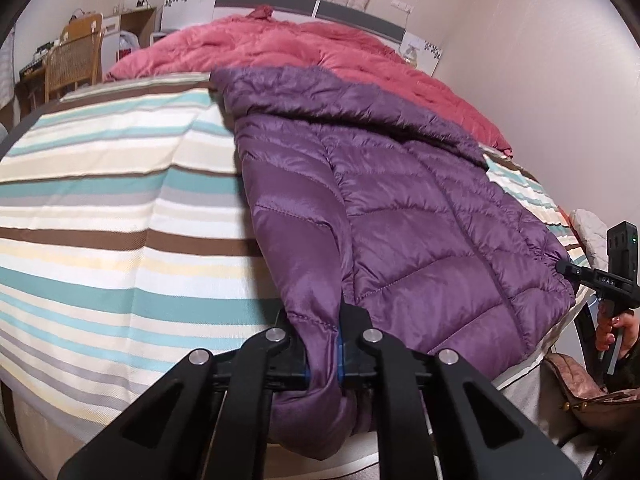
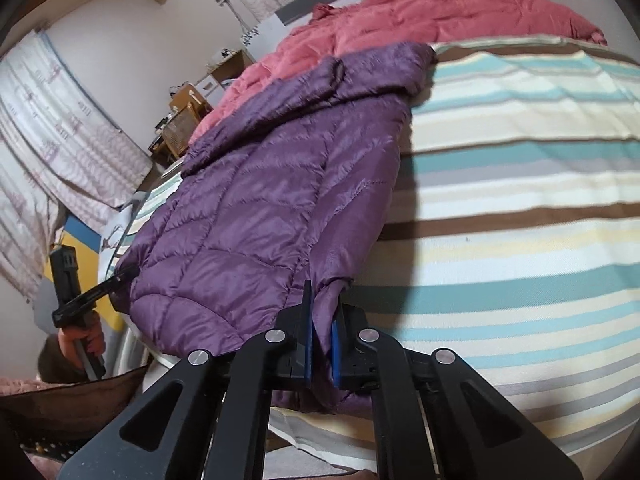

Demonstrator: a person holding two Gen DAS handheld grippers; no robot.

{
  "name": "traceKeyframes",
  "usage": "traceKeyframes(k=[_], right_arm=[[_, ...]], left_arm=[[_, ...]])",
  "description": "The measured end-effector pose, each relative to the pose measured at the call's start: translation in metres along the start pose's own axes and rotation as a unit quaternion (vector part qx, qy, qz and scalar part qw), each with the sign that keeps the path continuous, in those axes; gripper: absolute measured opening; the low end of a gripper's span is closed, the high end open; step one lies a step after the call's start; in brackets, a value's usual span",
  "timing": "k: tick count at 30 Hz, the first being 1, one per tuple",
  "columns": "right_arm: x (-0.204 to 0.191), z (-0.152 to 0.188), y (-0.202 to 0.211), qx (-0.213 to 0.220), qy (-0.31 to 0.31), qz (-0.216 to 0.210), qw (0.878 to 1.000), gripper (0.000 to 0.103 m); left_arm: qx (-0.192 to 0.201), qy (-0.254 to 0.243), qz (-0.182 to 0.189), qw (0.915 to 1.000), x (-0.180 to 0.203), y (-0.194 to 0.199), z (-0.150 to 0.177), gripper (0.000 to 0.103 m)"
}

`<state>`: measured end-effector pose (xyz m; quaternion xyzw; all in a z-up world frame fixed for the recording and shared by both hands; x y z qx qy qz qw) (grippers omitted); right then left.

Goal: Fold large clothes
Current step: 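Grasp the jacket hem edge with the left tool while the right tool grasps it too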

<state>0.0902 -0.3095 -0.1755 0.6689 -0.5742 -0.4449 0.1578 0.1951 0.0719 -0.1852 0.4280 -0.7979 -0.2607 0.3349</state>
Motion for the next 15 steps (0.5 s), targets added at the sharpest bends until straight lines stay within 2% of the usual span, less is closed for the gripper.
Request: traceKeyframes(k=[15], right_arm=[[-0.032,-0.018,0.076,0.06,0.043,-0.042,0.996,0.006]], left_arm=[[0.084,-0.025,0.024,0.9959,0.031,0.086,-0.029,0.006]])
Point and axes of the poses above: each gripper's, at about its wrist camera, not at the fingertips, and y roughly against the way its jaws point, x to its right, z to its underside, the point moved 8 cm from there along -y, roughly the way its jaws point, and after that the axes turned 4 degrees about z, right-handed, at the moved point
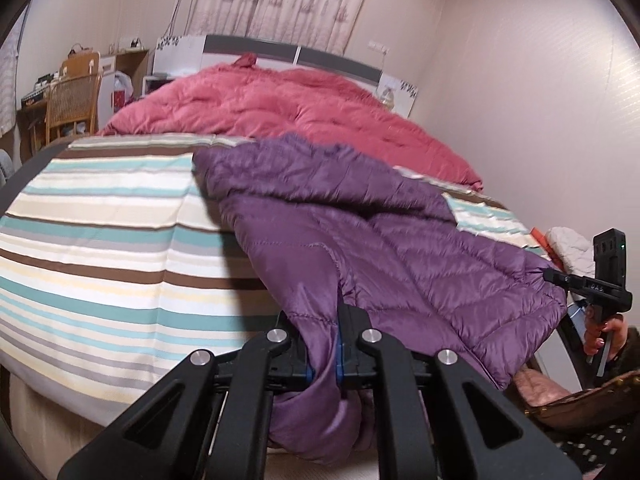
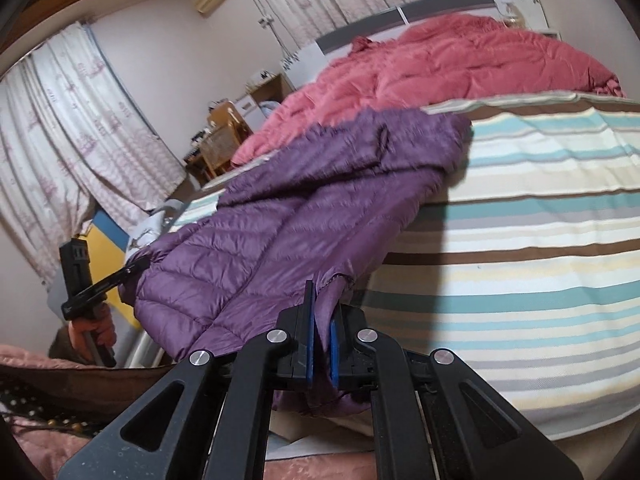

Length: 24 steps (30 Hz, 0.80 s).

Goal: Fold large clothes
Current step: 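Grasp the jacket hem edge with the left tool while the right tool grasps it too, then lift the hem with both tools and fold it up toward the collar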

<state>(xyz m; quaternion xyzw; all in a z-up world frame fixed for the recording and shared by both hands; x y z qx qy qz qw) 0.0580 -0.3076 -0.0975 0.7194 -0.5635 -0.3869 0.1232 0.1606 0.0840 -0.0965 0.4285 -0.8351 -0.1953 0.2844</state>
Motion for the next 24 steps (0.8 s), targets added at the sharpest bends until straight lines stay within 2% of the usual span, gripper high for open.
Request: traceKeyframes(k=[5,9,15,21,24], right_arm=[[-0.009,-0.02,0.03,0.044,0.011,-0.006,0.999,0.006],[-0.012,-0.048,0.034,0.08,0.016,-0.003,0.997,0.006],[-0.006,-0.092,0.011,0.095,0.001,-0.007,0.995,0.006],[0.013,-0.139,-0.031,0.082,-0.044,-0.002,0.996,0.006],[0.022,-0.15,-0.047,0.075,-0.057,0.01,0.996,0.006]], left_arm=[[0.042,-0.011,-0.007,0.9991,0.009,0.028,-0.019,0.006],[0.072,-0.023,-0.039,0.9964,0.003,0.027,-0.045,0.006],[0.061,-0.014,-0.049,0.9968,-0.008,-0.004,-0.08,0.007],[0.037,0.025,-0.045,0.9979,-0.028,-0.043,-0.108,0.008],[0.021,0.041,-0.049,0.9978,-0.037,-0.067,-0.117,0.008]])
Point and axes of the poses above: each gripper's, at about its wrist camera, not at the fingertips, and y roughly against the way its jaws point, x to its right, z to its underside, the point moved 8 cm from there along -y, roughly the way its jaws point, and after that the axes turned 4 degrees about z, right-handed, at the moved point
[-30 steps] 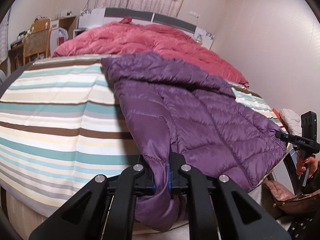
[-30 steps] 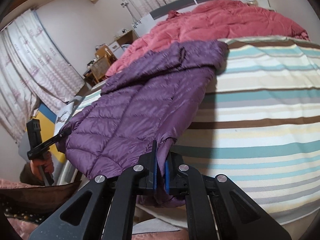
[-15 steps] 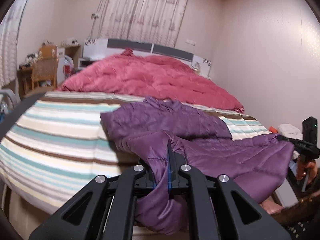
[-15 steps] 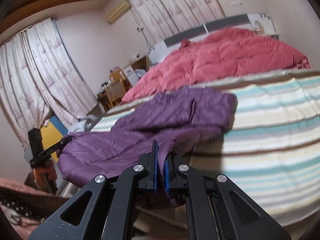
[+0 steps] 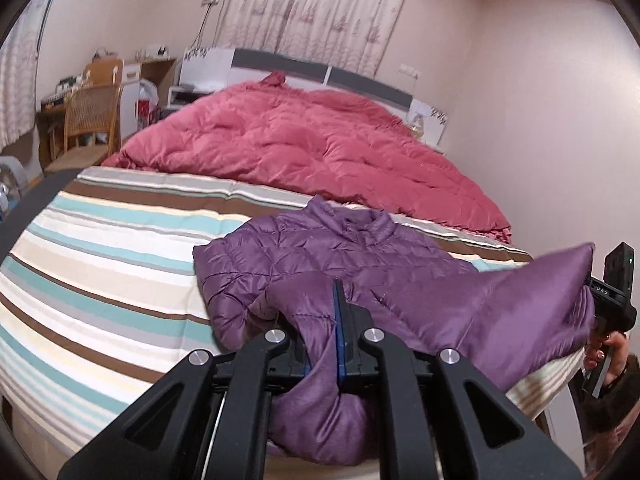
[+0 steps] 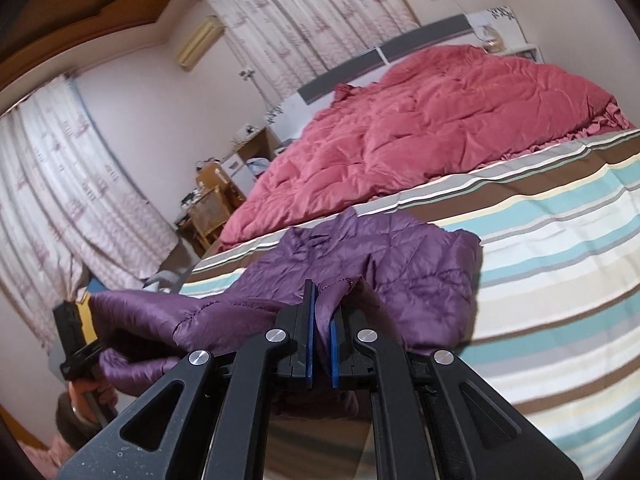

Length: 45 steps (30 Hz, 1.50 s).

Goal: Fold large clothes
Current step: 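Lift the hem with both tools and fold it up toward the collar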

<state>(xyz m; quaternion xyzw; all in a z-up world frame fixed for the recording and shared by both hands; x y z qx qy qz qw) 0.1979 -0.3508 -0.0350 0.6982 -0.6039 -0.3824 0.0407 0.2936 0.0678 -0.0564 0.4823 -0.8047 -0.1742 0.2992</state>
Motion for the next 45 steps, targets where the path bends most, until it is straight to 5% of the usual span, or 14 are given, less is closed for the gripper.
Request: traceKeyframes(k=[17,19,25,30,32,36,38,40,45], right_arm=[[0.068,-0.017,-0.124,-0.054,-0.104,0.067,0.991,0.009],[0.073,-0.017,-0.133,-0.057,-0.109,0.073,0.99,0.012],[0.084,-0.016,-0.145,-0.044,-0.143,0.066,0.987,0.038],[0.084,-0.021,-0.147,-0.03,-0.132,0.062,0.989,0.046],[0.087,-0.024,-0.145,-0.02,-0.135,0.071,0.988,0.06],[0.092,-0.028,-0.141,-0.008,-0.13,0.084,0.988,0.06],[0.091,-0.03,-0.139,-0.008,-0.121,0.087,0.989,0.06],[0.089,-0.031,-0.138,-0.005,-0.108,0.091,0.99,0.06],[0.083,-0.027,-0.142,-0.012,-0.084,0.094,0.992,0.069]], left_arm=[[-0.086,0.048,-0.036,0.9945,-0.037,-0.137,-0.021,0.014],[-0.087,0.064,-0.03,0.9937,-0.041,-0.15,-0.02,0.025],[-0.068,0.12,-0.002,0.9904,-0.049,-0.168,-0.019,0.043],[-0.031,0.137,0.018,0.9899,-0.053,-0.172,-0.024,0.055],[-0.019,0.151,0.018,0.9883,-0.057,-0.172,-0.027,0.062],[-0.012,0.165,0.018,0.9861,-0.06,-0.174,-0.028,0.067],[0.017,0.176,0.02,0.9841,-0.064,-0.166,-0.034,0.076],[0.063,0.183,-0.009,0.9811,-0.074,-0.151,-0.043,0.096],[0.064,0.176,-0.021,0.9821,-0.083,-0.146,-0.049,0.097]])
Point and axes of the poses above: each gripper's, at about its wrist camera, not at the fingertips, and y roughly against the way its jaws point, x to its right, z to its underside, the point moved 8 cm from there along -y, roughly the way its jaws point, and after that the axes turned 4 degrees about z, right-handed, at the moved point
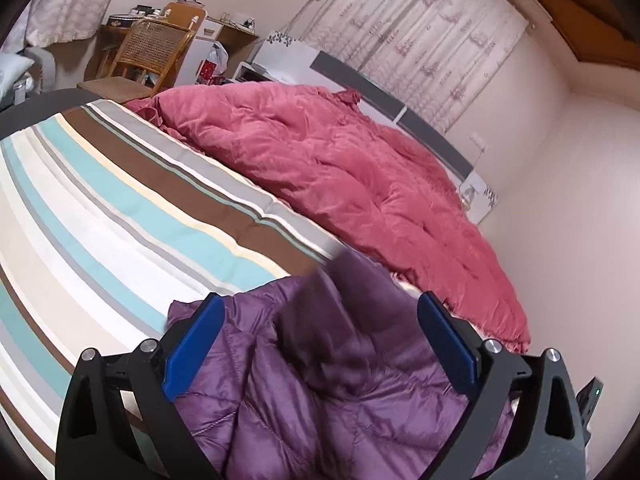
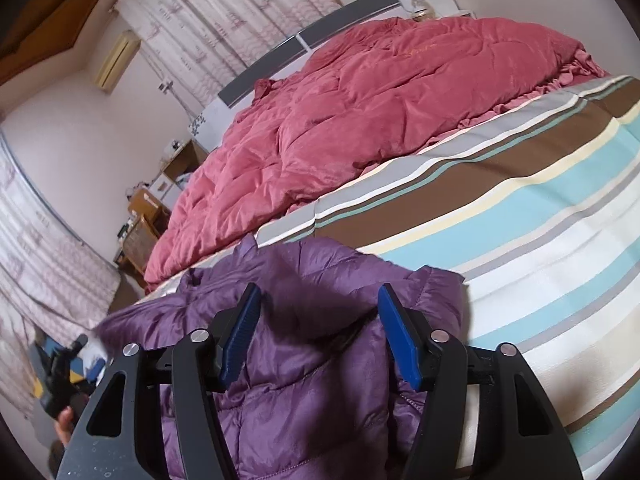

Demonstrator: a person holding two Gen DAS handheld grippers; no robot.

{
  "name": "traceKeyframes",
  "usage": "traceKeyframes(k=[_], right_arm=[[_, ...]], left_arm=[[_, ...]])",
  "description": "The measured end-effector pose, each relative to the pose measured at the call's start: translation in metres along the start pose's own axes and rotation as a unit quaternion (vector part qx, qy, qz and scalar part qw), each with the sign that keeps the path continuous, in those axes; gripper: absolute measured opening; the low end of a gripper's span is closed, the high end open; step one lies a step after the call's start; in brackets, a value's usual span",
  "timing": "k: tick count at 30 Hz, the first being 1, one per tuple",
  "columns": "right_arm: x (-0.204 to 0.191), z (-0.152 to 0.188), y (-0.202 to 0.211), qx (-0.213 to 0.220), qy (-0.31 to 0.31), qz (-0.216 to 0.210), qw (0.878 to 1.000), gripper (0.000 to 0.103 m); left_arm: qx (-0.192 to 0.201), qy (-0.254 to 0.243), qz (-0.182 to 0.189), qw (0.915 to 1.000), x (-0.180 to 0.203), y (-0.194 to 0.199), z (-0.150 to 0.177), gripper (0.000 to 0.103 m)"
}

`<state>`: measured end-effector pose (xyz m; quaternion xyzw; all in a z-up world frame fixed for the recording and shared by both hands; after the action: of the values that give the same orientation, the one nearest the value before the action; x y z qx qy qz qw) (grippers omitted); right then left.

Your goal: Fold large clothes

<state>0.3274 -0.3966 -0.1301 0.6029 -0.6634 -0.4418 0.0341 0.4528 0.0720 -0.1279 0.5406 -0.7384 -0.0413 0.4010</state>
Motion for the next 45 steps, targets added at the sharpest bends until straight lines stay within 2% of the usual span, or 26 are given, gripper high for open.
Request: traceKeyframes(k=[3,5,7,9,11,12,13,15,16,21,23,28,31,35,40,45], right_arm=[[-0.005,0.005,-0.007,-0.008,0.023,0.006,1.0,0.07],[-0.007,0.008,-0.017,-0.022,0.041,0.025,0.999,0.07],[-0.005,0.011,-0.027,-0.035,0.058,0.054,0.996,0.07],[-0.004,0.013,-0.036,-0.044,0.069,0.072,0.994,0.063],[-0.005,0.015,-0.043,-0.053,0.094,0.096,0.99,0.029],[-0.005,0.017,-0.046,-0.058,0.105,0.101,0.988,0.023],[-0.01,0.019,-0.047,-0.063,0.121,0.101,0.986,0.013],[-0.018,0.019,-0.042,-0.057,0.151,0.11,0.981,0.007],[-0.022,0.018,-0.039,-0.052,0.159,0.113,0.979,0.007],[-0.038,-0.015,-0.018,0.004,0.163,0.12,0.979,0.005],[-0.042,-0.022,-0.024,0.011,0.163,0.128,0.978,0.005],[-0.027,-0.017,-0.059,-0.017,0.142,0.151,0.978,0.005],[-0.017,-0.006,-0.077,-0.025,0.148,0.162,0.975,0.005],[-0.016,0.012,-0.095,-0.014,0.215,0.204,0.955,0.005],[-0.01,0.016,-0.107,-0.021,0.214,0.217,0.952,0.005],[-0.012,0.018,-0.11,-0.014,0.235,0.243,0.941,0.005]], left_arm=[[-0.033,-0.026,-0.021,0.9989,-0.003,-0.011,0.01,0.097],[-0.062,-0.042,-0.051,0.9959,-0.008,-0.024,0.019,0.097],[-0.093,-0.048,-0.065,0.9924,-0.012,-0.036,0.027,0.097],[-0.113,-0.06,-0.077,0.9888,-0.013,-0.045,0.034,0.096],[-0.131,-0.083,-0.084,0.9844,-0.01,-0.052,0.042,0.072],[-0.144,-0.103,-0.086,0.9805,-0.007,-0.056,0.048,0.04],[-0.15,-0.114,-0.09,0.9779,-0.005,-0.058,0.052,0.026],[-0.151,-0.13,-0.085,0.9763,0.003,-0.053,0.054,0.011],[-0.145,-0.136,-0.085,0.9764,0.007,-0.048,0.052,0.009],[-0.081,-0.114,-0.078,0.987,0.022,-0.026,0.017,0.007],[-0.06,-0.125,-0.09,0.9862,0.028,-0.028,0.009,0.007],[-0.089,-0.137,-0.131,0.9778,0.016,-0.063,0.02,0.008],[-0.1,-0.14,-0.139,0.9753,0.003,-0.075,0.034,0.01],[-0.097,-0.185,-0.151,0.9662,-0.001,-0.084,0.05,0.016],[-0.104,-0.18,-0.156,0.9657,-0.006,-0.094,0.058,0.021],[-0.103,-0.186,-0.162,0.9636,-0.006,-0.094,0.06,0.021]])
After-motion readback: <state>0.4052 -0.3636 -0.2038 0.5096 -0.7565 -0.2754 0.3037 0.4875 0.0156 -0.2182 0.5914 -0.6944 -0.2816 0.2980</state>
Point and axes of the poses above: each gripper's, at about its wrist camera, not at the fingertips, and y roughly against the way its jaws point, x to its right, z to its underside, the point moved 8 cm from there along -y, roughly the way its jaws point, and after that the axes turned 4 degrees about z, right-handed, at the moved point
